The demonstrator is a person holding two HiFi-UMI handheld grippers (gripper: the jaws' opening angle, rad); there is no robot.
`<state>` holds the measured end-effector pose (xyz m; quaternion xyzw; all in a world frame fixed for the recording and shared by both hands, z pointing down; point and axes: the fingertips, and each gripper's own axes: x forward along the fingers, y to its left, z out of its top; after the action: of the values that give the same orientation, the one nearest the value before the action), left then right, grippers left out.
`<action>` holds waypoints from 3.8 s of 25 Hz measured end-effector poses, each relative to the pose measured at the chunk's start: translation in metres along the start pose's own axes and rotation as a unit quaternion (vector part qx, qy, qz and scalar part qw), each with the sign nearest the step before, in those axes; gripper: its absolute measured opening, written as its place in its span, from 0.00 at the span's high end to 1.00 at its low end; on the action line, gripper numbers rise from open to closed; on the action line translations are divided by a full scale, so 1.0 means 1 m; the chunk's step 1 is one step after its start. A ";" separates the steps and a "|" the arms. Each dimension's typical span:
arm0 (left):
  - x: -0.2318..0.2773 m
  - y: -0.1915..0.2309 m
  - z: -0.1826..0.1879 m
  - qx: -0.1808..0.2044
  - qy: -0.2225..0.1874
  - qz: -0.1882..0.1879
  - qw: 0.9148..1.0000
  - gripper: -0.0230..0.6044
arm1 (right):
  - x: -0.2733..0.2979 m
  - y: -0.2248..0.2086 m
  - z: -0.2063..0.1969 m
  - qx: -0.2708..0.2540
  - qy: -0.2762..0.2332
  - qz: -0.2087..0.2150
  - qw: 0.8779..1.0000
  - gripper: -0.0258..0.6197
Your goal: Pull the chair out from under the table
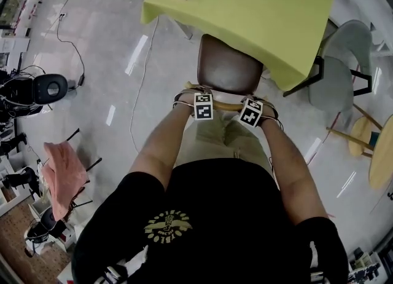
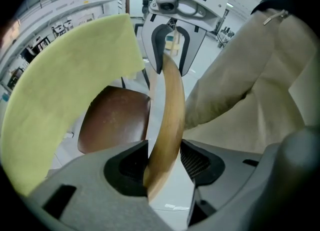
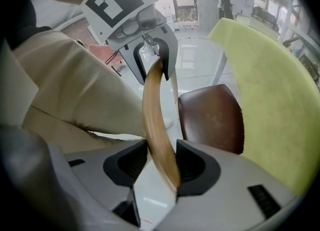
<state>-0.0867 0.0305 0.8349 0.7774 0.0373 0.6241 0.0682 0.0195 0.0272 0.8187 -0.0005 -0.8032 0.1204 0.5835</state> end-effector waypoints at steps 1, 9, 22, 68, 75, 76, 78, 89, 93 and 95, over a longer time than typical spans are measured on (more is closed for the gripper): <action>0.000 -0.004 0.000 0.000 0.000 0.000 1.000 0.65 | 0.000 0.003 -0.001 0.000 0.002 -0.001 1.000 0.68; -0.002 -0.028 -0.013 0.014 -0.004 -0.024 1.000 0.66 | 0.006 0.033 0.005 0.018 0.000 0.013 1.000 0.69; -0.004 -0.053 -0.031 0.070 -0.018 -0.037 0.997 0.66 | 0.020 0.069 0.016 0.072 0.026 -0.019 0.997 0.69; -0.153 -0.064 0.030 -0.333 -0.362 0.143 0.859 0.95 | -0.114 0.075 0.011 0.261 -0.284 -0.139 0.912 0.94; -0.219 -0.030 0.036 -0.372 -0.436 0.220 0.789 0.95 | -0.179 0.048 0.035 0.285 -0.367 -0.190 0.865 0.94; -0.228 -0.027 0.037 -0.373 -0.443 0.229 0.783 0.95 | -0.188 0.044 0.038 0.285 -0.377 -0.195 0.859 0.94; -0.248 -0.022 0.040 -0.370 -0.457 0.244 0.771 0.95 | -0.207 0.039 0.045 0.286 -0.397 -0.204 0.848 0.94; -0.347 -0.018 0.055 -0.327 -0.514 0.306 0.732 0.95 | -0.293 0.031 0.075 0.265 -0.468 -0.251 0.805 0.94; -0.371 -0.022 0.058 -0.312 -0.534 0.289 0.731 0.95 | -0.319 0.034 0.088 0.248 -0.489 -0.260 0.795 0.94; -0.387 -0.023 0.057 -0.315 -0.549 0.286 0.720 0.95 | -0.334 0.034 0.092 0.242 -0.502 -0.263 0.788 0.94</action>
<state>-0.1144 -0.0054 0.4460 0.8912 -0.4296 0.0540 0.1354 0.0352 -0.0044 0.4720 0.4129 -0.8962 0.1359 0.0885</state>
